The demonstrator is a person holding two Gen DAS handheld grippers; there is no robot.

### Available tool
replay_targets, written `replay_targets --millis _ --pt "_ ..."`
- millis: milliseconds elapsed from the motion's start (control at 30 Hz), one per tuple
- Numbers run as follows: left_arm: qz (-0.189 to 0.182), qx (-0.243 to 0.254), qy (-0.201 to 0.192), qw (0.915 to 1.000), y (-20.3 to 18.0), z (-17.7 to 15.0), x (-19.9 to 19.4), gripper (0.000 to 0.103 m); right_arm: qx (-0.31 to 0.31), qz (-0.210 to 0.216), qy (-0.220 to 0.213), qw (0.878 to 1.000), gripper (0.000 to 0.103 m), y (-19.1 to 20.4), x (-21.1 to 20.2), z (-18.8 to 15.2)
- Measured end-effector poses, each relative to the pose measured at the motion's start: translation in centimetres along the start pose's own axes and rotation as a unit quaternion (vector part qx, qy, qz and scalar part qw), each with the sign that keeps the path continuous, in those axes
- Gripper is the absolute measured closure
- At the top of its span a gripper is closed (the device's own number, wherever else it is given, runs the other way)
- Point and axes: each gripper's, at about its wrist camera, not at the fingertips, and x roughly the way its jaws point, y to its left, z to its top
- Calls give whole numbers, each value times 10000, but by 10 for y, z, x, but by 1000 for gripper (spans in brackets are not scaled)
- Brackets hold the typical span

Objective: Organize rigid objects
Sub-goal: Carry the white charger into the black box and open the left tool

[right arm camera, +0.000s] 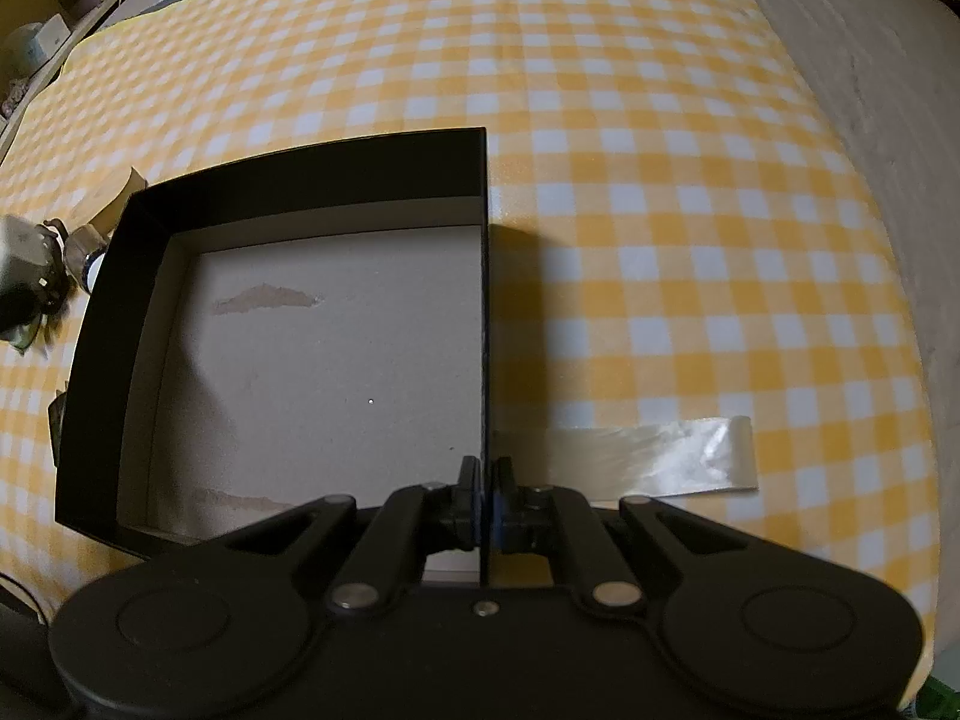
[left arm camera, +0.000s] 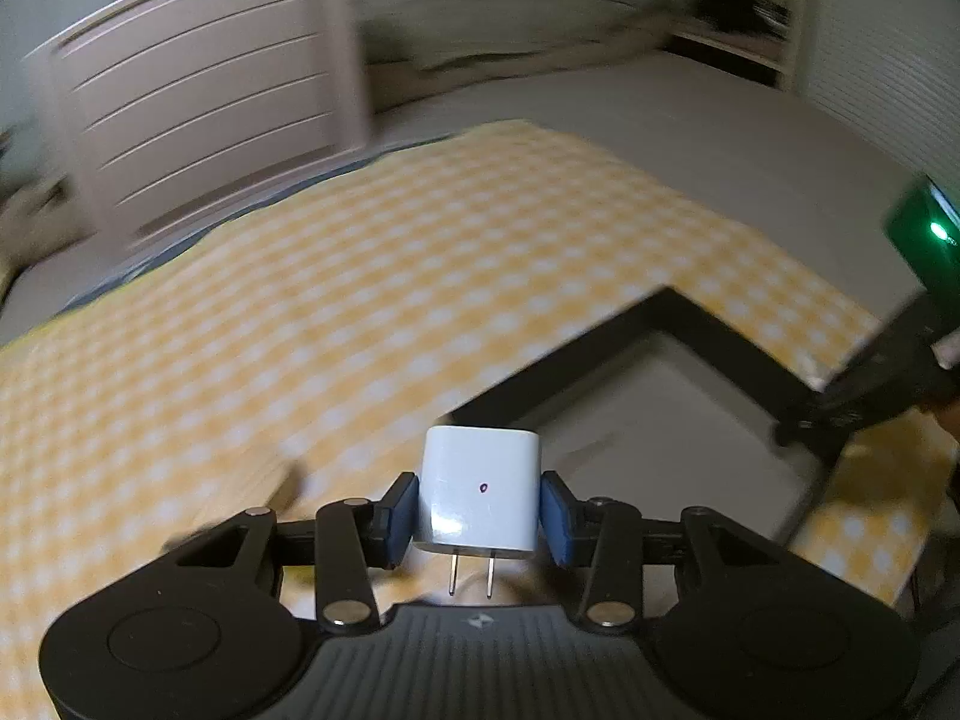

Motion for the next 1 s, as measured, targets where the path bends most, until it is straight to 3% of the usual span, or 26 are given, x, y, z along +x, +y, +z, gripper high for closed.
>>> replay_targets --millis 233,433,600,733,767,800,833,967,1000 --pt "-544 858 205 9946 -47 19 45 59 1 49 10 10000 98 0 3 2" --pt "-896 1512 361 9838 -74 21 85 59 -39 83 0 10000 98 -3 6 3" --pt "-1246 1816 266 9751 -86 27 110 59 -48 164 14 9999 97 -8 8 3" --pt "-1279 1860 323 9737 -91 29 126 53 -76 192 19 9998 97 -12 8 3" --pt "-1205 1851 364 9746 -90 29 127 47 -81 208 21 9997 97 -13 8 2" --pt "-1125 1829 419 9758 -90 28 128 33 -79 206 33 9998 97 -13 9 2" --pt "-1079 1797 434 9768 -89 28 127 29 -78 209 33 9997 97 -12 9 2" --pt "-1070 1646 539 9791 -81 24 119 32 -95 204 29 9997 97 -11 11 3" --pt "-1033 1590 593 9801 -80 23 117 40 -98 205 29 9997 97 -11 11 4"
